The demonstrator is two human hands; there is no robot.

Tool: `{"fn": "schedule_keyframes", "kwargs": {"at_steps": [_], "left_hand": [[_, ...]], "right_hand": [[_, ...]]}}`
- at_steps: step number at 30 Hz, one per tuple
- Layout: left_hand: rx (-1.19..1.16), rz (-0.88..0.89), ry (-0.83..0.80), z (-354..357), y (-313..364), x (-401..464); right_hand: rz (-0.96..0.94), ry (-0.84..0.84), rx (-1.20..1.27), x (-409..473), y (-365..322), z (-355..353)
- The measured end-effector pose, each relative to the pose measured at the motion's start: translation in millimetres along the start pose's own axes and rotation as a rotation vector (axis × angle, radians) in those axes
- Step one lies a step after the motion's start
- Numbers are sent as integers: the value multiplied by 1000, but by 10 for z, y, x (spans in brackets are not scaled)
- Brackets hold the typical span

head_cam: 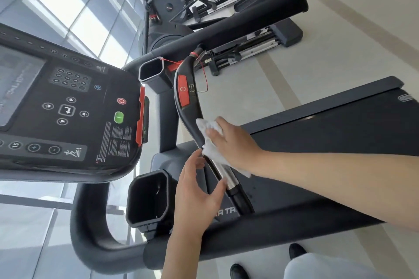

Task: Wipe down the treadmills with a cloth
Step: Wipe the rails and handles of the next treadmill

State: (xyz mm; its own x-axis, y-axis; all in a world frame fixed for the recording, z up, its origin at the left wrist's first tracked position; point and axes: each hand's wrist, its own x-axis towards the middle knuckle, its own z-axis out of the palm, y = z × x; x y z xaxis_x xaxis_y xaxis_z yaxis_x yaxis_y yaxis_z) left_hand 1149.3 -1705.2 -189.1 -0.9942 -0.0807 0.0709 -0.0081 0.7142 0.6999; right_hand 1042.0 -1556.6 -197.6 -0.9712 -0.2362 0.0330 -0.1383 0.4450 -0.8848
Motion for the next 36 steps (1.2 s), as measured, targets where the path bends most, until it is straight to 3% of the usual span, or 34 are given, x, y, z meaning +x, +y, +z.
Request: {"fn": "schedule_keyframes", "kwargs": {"at_steps": [5,14,18,22,25,31,36], "left_hand": [[12,-7,-4,-3,-3,-4],[-44,25,-1,-7,-76,5],[-61,28,1,-9,-65,10],[-54,10,3,-4,-58,13],[-44,-20,3,-2,-50,15],[-46,-35,27,-25,-72,12],[-11,-6,114,-80,-58,-136]], "right_hand": [[35,103,137,261,-123,113],[313,-134,250,-479,404,121],[317,-94,241,-473,312,111],[154,90,146,-66,41,141],[-113,165,-74,380,-214,139],[-553,77,-587,781,-502,212],[-676,7,-664,583,-457,168]]}}
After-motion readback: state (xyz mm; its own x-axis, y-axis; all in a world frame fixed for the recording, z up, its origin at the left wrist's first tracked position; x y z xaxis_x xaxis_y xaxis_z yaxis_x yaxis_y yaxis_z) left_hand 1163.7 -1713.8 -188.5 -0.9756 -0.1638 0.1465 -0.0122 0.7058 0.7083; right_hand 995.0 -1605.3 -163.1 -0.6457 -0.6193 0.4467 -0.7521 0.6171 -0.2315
